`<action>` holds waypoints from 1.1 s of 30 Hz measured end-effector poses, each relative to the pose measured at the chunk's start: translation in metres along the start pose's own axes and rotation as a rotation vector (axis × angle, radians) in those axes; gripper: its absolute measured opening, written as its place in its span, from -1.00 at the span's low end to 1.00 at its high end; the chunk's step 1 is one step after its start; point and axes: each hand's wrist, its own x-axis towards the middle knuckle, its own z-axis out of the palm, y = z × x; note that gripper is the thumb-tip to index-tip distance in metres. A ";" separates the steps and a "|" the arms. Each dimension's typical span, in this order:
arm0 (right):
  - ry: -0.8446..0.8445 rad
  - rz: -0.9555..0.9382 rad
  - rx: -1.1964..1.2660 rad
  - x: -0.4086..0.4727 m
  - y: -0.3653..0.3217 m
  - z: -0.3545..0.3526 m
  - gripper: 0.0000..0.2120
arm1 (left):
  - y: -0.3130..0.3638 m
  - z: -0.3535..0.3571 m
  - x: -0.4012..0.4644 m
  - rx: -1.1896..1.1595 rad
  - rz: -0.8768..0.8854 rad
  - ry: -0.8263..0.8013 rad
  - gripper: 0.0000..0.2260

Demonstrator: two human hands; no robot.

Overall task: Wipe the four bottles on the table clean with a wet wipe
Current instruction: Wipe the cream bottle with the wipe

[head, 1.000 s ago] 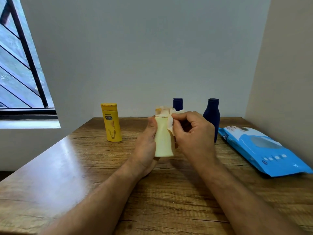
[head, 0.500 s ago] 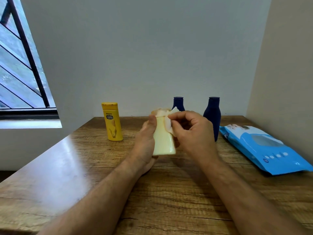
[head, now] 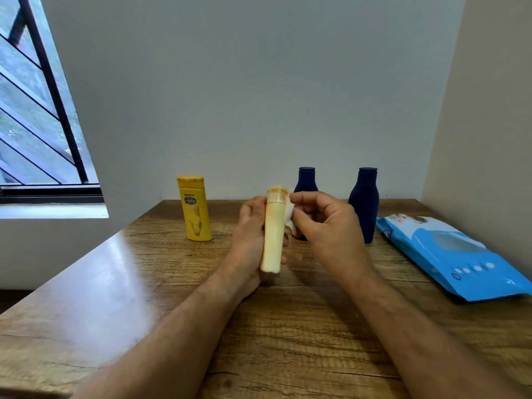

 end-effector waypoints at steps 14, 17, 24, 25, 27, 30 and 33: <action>-0.203 -0.069 -0.212 -0.008 -0.001 0.004 -0.85 | 0.013 0.003 -0.006 -0.239 -0.050 0.058 -0.55; -0.247 -0.110 -0.298 -0.008 0.000 0.005 -0.87 | 0.013 0.001 -0.002 -0.261 -0.068 0.148 -0.55; -0.057 0.020 -0.211 0.003 0.002 -0.005 -0.89 | 0.013 0.004 0.000 -0.154 -0.063 0.242 -0.77; -0.050 0.021 -0.182 0.003 0.001 -0.005 -0.89 | 0.014 0.003 0.001 -0.215 -0.075 0.256 -0.77; -0.046 0.011 -0.137 0.002 0.000 -0.005 -0.90 | 0.015 0.000 0.002 -0.325 -0.117 0.289 -0.74; -0.056 -0.021 -0.142 0.000 -0.001 -0.003 -0.88 | 0.013 -0.004 0.005 -0.416 -0.182 0.348 -0.67; -0.012 -0.079 -0.121 -0.002 -0.002 -0.002 -0.83 | 0.010 -0.007 0.007 -0.431 -0.221 0.380 -0.66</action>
